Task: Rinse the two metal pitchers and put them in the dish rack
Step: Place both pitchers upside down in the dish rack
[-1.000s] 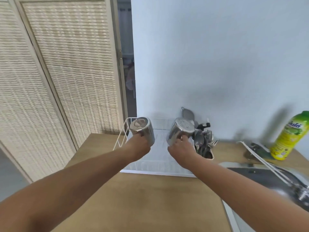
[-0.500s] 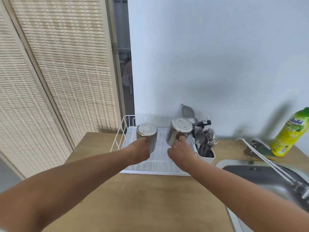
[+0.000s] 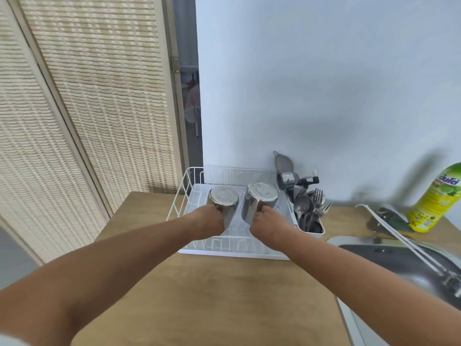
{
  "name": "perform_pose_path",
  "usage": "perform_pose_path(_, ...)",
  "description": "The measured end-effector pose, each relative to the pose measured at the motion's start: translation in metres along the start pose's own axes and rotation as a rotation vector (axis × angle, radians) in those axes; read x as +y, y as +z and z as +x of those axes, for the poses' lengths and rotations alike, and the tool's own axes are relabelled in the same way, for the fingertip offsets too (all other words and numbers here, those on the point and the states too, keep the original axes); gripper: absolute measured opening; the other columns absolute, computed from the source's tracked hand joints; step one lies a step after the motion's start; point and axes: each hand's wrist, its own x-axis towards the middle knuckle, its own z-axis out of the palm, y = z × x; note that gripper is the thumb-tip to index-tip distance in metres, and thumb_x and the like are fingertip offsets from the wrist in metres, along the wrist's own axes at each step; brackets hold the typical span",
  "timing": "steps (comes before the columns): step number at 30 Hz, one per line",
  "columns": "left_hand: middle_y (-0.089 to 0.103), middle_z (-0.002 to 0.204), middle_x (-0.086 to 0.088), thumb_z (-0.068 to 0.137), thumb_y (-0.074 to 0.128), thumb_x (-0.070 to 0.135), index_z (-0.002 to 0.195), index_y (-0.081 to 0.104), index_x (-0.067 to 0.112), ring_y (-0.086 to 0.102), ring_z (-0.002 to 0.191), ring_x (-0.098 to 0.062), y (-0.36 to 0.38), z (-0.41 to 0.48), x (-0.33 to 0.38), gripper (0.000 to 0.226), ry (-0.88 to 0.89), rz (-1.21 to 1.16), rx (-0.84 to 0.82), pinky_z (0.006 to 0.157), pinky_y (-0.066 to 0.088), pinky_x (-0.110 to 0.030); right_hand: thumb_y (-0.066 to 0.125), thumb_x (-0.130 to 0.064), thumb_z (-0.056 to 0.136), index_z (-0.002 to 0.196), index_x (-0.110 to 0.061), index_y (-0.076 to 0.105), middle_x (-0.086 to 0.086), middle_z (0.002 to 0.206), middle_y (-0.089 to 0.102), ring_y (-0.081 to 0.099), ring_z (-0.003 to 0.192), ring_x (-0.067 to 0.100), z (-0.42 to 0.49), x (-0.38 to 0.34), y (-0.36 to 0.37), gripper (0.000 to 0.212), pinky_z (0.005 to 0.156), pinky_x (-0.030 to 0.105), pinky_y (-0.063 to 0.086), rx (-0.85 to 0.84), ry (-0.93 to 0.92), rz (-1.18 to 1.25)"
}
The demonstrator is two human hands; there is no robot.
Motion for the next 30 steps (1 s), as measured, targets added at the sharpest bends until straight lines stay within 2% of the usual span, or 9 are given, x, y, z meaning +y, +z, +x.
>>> perform_pose_path(4,0.073,0.091,-0.01,0.083,0.059,-0.005,0.096,0.071,0.009,0.069,0.086,-0.031,0.002,-0.005,-0.004,0.023,-0.013,-0.139,0.107,0.06,0.052,-0.035,0.058,-0.003,0.09,0.103,-0.011,0.069,0.009,0.108,0.069,0.06,0.105,0.028,0.001,0.003,0.005,0.019,0.091,0.037,0.043,0.021,-0.075,0.05)
perform_pose_path(6,0.068,0.087,-0.006,0.079,0.069,0.003,0.095,0.07,0.015,0.065,0.082,-0.027,0.01,-0.009,-0.004,0.02,-0.054,-0.164,0.335,0.052,0.047,-0.032,0.071,-0.012,0.083,0.103,-0.015,0.071,0.009,0.107,0.066,0.059,0.105,0.028,-0.002,0.003,0.012,0.02,0.085,0.038,0.048,0.197,-0.069,-0.01)
perform_pose_path(8,0.062,0.086,-0.004,0.065,0.081,0.012,0.097,0.068,0.019,0.061,0.078,-0.025,0.017,-0.01,-0.001,0.035,-0.183,-0.206,0.531,0.049,0.047,-0.032,0.083,-0.019,0.065,0.107,-0.018,0.069,0.013,0.113,0.064,0.059,0.106,0.031,-0.005,0.004,0.017,0.045,0.08,0.041,0.051,0.351,0.074,0.013)
perform_pose_path(11,0.061,0.114,-0.008,0.065,0.085,0.027,0.119,0.061,0.022,0.061,0.099,-0.029,0.024,-0.009,0.007,0.06,-0.435,-0.41,0.512,0.068,0.053,-0.04,0.075,-0.023,0.077,0.15,-0.018,0.033,0.024,0.156,0.026,0.033,0.139,0.044,-0.004,0.003,0.021,0.084,0.101,0.056,0.041,0.258,0.36,0.322)
perform_pose_path(13,0.057,0.126,-0.007,0.077,0.077,0.034,0.127,0.056,0.023,0.057,0.112,-0.029,0.021,-0.009,0.012,0.056,-0.522,-0.545,0.454,0.079,0.052,-0.041,0.06,-0.03,0.093,0.156,-0.026,0.01,0.022,0.161,0.008,0.023,0.142,0.044,0.0,0.002,0.022,0.08,0.103,0.056,0.039,0.171,0.485,0.509)
perform_pose_path(15,0.056,0.13,-0.006,0.085,0.07,0.036,0.129,0.054,0.023,0.053,0.118,-0.028,0.016,-0.008,0.015,0.049,-0.581,-0.619,0.458,0.084,0.051,-0.04,0.052,-0.032,0.097,0.155,-0.033,0.006,0.021,0.161,0.006,0.025,0.141,0.042,0.005,0.005,0.023,0.074,0.103,0.056,0.039,0.176,0.542,0.639)
perform_pose_path(19,0.053,0.134,-0.004,0.093,0.06,0.036,0.131,0.053,0.023,0.049,0.123,-0.026,0.007,-0.002,0.018,0.041,-0.65,-0.691,0.442,0.089,0.048,-0.038,0.044,-0.029,0.101,0.155,-0.038,0.008,0.022,0.161,0.009,0.018,0.146,0.046,0.018,0.021,0.025,0.066,0.111,0.053,0.033,0.104,0.582,0.929)
perform_pose_path(24,0.06,0.119,0.0,0.095,0.056,0.031,0.118,0.058,0.023,0.054,0.112,-0.023,0.005,0.003,0.009,0.024,-0.698,-0.696,0.46,0.081,0.045,-0.033,0.057,-0.031,0.094,0.123,-0.017,0.049,0.007,0.124,0.054,0.05,0.117,0.032,0.023,0.032,0.025,0.033,0.087,0.039,0.043,0.282,0.605,0.995)
perform_pose_path(30,0.056,0.127,-0.001,0.092,0.06,0.036,0.116,0.06,0.024,0.05,0.118,-0.024,0.007,0.005,0.01,0.027,-0.74,-0.786,0.468,0.084,0.046,-0.033,0.068,-0.052,0.081,0.119,-0.023,0.051,0.009,0.129,0.046,0.052,0.115,0.032,0.028,0.021,0.025,0.05,0.091,0.039,0.048,0.294,0.655,1.024)
